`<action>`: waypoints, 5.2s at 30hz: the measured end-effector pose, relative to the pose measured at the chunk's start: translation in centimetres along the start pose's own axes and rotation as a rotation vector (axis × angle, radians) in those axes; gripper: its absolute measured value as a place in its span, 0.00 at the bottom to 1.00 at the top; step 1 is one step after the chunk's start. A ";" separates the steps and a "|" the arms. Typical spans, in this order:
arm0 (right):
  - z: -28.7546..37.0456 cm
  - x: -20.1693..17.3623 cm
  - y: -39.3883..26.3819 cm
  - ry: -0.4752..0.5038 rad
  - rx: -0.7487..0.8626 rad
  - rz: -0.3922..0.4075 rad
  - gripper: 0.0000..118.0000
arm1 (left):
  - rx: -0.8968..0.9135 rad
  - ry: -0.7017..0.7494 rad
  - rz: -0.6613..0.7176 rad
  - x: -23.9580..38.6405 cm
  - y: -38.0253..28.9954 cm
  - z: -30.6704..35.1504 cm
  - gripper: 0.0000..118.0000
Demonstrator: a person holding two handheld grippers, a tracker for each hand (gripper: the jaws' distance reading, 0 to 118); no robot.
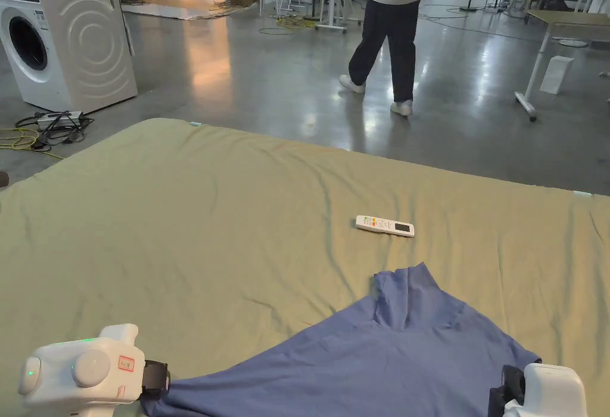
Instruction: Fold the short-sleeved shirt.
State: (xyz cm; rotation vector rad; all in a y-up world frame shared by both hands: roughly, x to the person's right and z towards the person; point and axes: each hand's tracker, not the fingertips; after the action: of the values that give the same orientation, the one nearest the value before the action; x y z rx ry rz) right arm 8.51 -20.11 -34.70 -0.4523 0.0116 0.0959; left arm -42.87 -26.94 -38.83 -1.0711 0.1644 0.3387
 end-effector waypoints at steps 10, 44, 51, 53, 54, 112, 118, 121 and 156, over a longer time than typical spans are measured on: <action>-1.0 0.2 -0.7 -0.011 -0.041 0.003 0.00 | -0.067 0.158 -0.094 2.8 -1.0 -3.3 0.41; -23.6 4.9 8.3 0.077 -0.346 0.154 0.55 | 0.201 -0.130 -0.064 4.0 -0.7 4.7 0.04; -33.0 3.2 8.0 0.154 -0.518 0.206 0.56 | 0.175 -0.103 -0.059 3.4 -1.2 3.5 0.04; -34.9 2.4 7.0 0.168 -0.603 0.203 0.56 | 0.173 -0.095 -0.054 3.3 -1.3 3.4 0.04; -35.8 2.3 6.5 0.183 -0.641 0.203 0.56 | 0.168 -0.099 -0.044 3.2 -1.3 3.3 0.04; -0.5 18.1 38.8 -0.235 0.359 -0.014 0.00 | 0.739 -0.207 -0.313 24.3 29.3 28.7 0.04; -4.8 18.3 43.4 -0.273 0.367 -0.017 0.00 | 0.757 -0.178 -0.303 26.1 34.1 28.3 0.04; -6.0 18.1 45.3 -0.286 0.383 -0.013 0.00 | 0.773 -0.160 -0.309 27.2 36.3 28.3 0.04; 10.3 13.3 7.0 -0.247 0.135 0.009 0.00 | 0.542 -0.246 -0.257 11.7 1.1 17.3 0.04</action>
State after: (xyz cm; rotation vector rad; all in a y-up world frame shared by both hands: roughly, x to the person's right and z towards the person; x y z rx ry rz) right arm 21.00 -8.18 -28.89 -0.3032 -0.2214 0.1586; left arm -32.88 -9.01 -35.04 -0.4995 -0.0999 0.1743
